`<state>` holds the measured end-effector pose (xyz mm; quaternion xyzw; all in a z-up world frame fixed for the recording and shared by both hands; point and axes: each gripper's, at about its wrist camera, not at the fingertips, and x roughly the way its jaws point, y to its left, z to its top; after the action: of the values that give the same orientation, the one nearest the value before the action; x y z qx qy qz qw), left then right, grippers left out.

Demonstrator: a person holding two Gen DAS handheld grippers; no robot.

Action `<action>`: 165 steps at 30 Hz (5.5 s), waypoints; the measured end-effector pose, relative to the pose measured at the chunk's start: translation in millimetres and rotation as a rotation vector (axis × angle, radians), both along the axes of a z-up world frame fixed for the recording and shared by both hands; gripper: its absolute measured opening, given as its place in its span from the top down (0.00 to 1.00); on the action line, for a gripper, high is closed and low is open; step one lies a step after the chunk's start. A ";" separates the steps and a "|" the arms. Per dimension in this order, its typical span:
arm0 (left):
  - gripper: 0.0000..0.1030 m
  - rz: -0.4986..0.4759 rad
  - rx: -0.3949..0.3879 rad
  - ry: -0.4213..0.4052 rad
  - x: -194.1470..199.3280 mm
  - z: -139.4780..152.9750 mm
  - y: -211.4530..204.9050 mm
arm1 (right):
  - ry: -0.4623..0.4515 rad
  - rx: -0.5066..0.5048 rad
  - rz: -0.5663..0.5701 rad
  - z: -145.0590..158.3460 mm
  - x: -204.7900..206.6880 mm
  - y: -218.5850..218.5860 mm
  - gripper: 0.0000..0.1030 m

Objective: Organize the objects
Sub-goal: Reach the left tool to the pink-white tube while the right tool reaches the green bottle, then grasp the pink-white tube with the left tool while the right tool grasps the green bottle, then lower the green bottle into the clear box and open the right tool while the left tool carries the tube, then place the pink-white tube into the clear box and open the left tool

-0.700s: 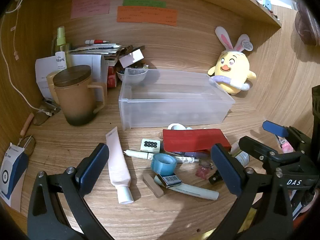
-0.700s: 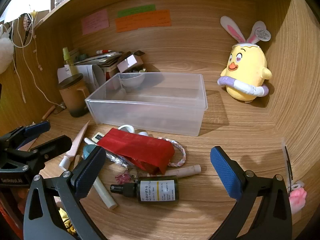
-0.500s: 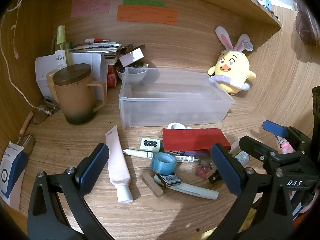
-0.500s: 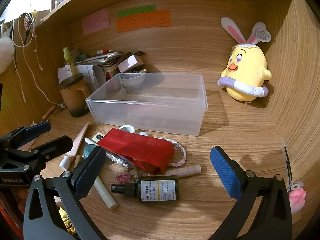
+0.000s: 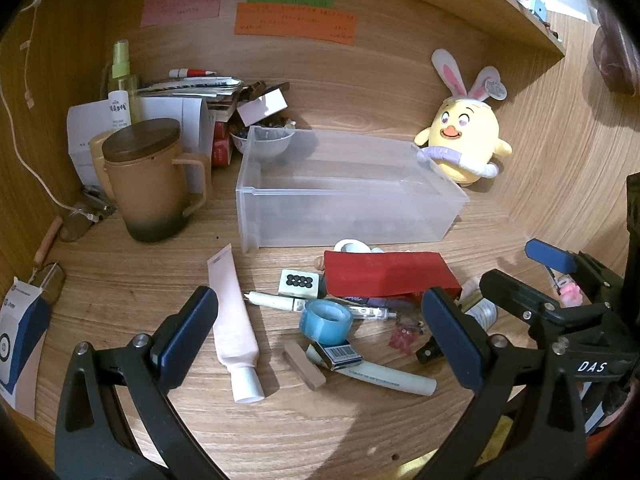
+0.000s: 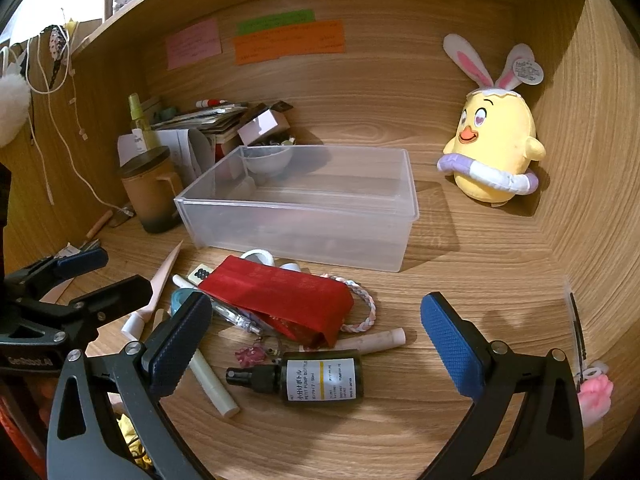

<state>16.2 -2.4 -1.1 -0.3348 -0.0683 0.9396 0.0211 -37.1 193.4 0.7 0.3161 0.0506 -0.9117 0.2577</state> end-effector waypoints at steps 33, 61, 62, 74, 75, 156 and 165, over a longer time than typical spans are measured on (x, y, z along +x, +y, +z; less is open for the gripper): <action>0.08 0.156 0.042 -0.143 3.5 -48.4 -55.9 | -0.134 0.016 -0.025 -36.9 -4.0 11.9 0.00; 0.67 0.134 -0.066 -0.218 -46.7 -67.1 -60.3 | -0.212 -0.044 0.031 -59.5 -13.4 9.5 0.40; 0.69 0.136 -0.073 -0.213 -45.0 -67.4 -59.8 | -0.206 -0.042 0.031 -59.2 -12.8 9.5 0.40; 0.71 0.180 -0.027 -0.126 -18.4 -43.2 -69.1 | -0.127 -0.047 0.002 -42.5 -10.3 15.8 0.40; 0.70 0.184 -0.021 -0.110 -15.3 -38.2 -69.6 | -0.117 -0.052 -0.001 -39.4 -10.8 16.3 0.40; 0.48 0.048 -0.147 -0.060 -162.2 9.3 -3.9 | -0.099 0.005 0.020 -17.3 -164.0 -54.6 0.28; 0.28 0.045 -0.146 -0.033 -133.0 21.1 -11.6 | -0.076 -0.027 0.020 0.9 -150.1 -43.6 0.23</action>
<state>-116.8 -14.0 20.0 -0.3492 -0.0073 0.9367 -0.0254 -187.2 149.8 1.7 0.3465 0.0314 -0.8969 0.2729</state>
